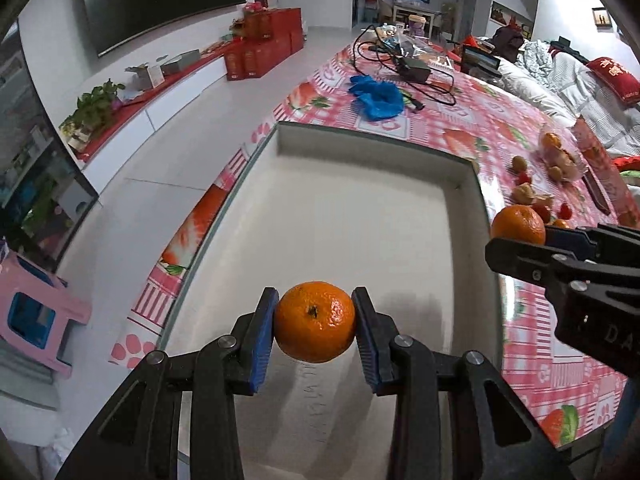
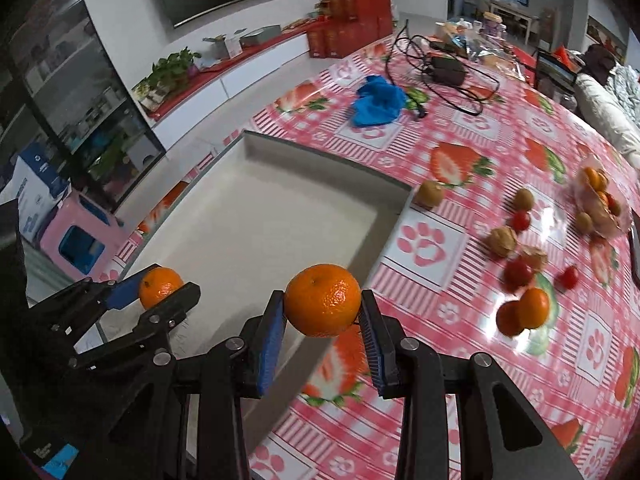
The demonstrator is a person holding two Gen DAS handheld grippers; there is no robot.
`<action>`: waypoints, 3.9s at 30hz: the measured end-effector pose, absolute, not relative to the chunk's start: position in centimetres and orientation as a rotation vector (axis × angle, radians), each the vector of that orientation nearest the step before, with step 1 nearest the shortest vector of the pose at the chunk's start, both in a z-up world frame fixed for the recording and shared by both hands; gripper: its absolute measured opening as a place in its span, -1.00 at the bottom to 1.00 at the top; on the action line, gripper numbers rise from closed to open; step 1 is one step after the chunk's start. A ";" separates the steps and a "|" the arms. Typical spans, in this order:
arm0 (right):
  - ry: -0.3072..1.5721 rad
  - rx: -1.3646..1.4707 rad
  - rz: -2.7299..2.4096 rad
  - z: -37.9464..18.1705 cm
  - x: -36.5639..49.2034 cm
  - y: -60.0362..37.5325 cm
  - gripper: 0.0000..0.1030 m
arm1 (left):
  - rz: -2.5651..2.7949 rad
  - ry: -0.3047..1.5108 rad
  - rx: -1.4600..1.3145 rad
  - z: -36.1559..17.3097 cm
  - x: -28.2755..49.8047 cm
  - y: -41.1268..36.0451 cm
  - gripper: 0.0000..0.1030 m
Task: Organize fruits
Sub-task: 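Carry both oranges to the white tray and open both grippers to release, then move the left gripper back to the table and grasp a brown kiwi, then hold the kiwi in the left gripper while the right gripper grasps an orange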
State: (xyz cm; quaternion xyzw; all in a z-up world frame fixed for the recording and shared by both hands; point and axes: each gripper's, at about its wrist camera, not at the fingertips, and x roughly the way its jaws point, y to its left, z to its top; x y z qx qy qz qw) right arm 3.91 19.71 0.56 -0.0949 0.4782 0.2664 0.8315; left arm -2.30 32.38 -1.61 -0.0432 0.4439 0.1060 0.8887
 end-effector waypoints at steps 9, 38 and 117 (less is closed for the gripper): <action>1.049 -0.237 0.583 -1.1 4.5 21.7 -0.26 | 0.230 0.953 -0.095 -3.0 -1.6 33.5 -0.21; 0.921 -0.345 0.456 1.2 2.7 19.1 0.58 | 0.222 0.884 -0.059 -1.0 -2.3 30.7 0.57; 1.080 -0.027 0.080 -5.7 4.2 -9.3 1.00 | -0.020 1.003 0.108 -5.3 5.7 13.7 -0.42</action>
